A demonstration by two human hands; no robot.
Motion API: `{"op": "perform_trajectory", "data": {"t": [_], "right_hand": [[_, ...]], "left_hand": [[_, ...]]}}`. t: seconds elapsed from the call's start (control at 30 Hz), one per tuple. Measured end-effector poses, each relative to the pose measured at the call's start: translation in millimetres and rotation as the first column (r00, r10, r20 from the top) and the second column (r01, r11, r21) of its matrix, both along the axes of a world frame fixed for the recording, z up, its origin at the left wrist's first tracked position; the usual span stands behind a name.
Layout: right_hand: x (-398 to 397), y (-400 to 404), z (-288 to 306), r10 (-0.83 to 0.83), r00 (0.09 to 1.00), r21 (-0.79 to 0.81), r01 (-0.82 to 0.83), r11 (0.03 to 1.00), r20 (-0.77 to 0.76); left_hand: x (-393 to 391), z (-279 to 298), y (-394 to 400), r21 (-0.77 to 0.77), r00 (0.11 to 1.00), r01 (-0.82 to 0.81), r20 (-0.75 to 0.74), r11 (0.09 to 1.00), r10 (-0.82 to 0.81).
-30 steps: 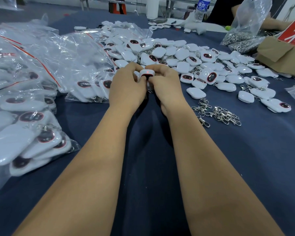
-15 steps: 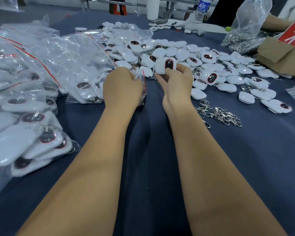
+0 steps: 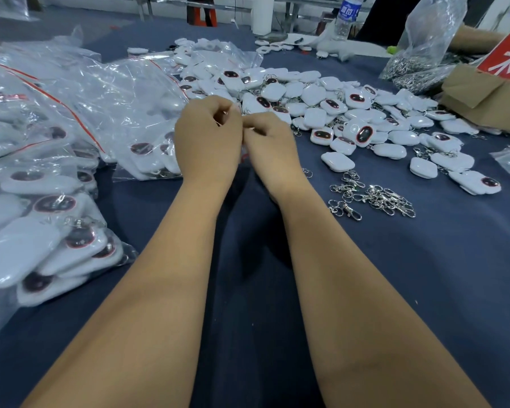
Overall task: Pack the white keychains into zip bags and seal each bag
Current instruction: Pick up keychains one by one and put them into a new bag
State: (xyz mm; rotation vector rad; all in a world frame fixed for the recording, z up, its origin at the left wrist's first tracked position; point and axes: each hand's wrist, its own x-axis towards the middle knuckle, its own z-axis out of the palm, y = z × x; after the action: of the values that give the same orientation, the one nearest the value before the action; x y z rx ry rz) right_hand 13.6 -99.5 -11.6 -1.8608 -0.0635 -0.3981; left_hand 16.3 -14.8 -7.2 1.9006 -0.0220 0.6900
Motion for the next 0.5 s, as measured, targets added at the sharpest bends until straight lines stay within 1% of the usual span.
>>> {"op": "perform_trajectory", "data": {"t": [0.03,0.07,0.1,0.13,0.17,0.2,0.27,0.37,0.4,0.43,0.47,0.5], "right_hand": [[0,-6,2,-0.081,0.997,0.029,0.081,0.996,-0.003],[0,-15,2,-0.190,0.982,-0.012,0.190,0.982,-0.003],[1,-25,0,-0.297,0.955,-0.133,0.296,0.946,0.006],[1,-34,-2,-0.380,0.925,-0.298,0.365,0.882,0.008],[1,-41,-3,-0.434,0.901,-0.445,0.392,0.805,0.008],[0,-46,-4,-0.462,0.887,-0.547,0.389,0.741,0.005],[1,-51,-6,-0.475,0.879,-0.659,0.336,0.673,-0.037],[2,-55,-11,-0.510,0.841,-0.762,0.208,0.613,-0.180],[3,-55,-12,-0.525,0.826,-0.791,0.177,0.586,-0.205],[2,-54,-12,-0.539,0.819,-0.810,0.172,0.561,-0.200],[2,-53,-11,-0.550,0.819,-0.814,0.204,0.544,-0.163],[1,-51,-9,-0.561,0.822,-0.802,0.269,0.533,-0.097]], "left_hand": [[1,-2,-1,0.068,1.000,0.009,-0.028,0.998,-0.007],[2,-5,-2,0.181,0.999,0.006,-0.051,0.983,0.003],[2,-8,-4,0.316,0.998,0.000,-0.066,0.949,0.022],[1,-10,-5,0.437,0.996,-0.004,-0.075,0.899,0.041],[-1,-11,-7,0.524,0.995,-0.008,-0.077,0.852,0.057],[-2,-11,-8,0.582,0.994,-0.015,-0.079,0.813,0.075],[-2,-10,-7,0.644,0.989,-0.031,-0.092,0.765,0.117],[-3,-8,-4,0.654,0.980,-0.045,-0.120,0.755,0.162],[-3,-8,-3,0.654,0.977,-0.049,-0.124,0.755,0.171],[-4,-7,-3,0.656,0.976,-0.051,-0.126,0.753,0.176],[-4,-7,-3,0.660,0.976,-0.048,-0.129,0.750,0.176],[-5,-6,-3,0.663,0.976,-0.042,-0.133,0.747,0.173]]}}
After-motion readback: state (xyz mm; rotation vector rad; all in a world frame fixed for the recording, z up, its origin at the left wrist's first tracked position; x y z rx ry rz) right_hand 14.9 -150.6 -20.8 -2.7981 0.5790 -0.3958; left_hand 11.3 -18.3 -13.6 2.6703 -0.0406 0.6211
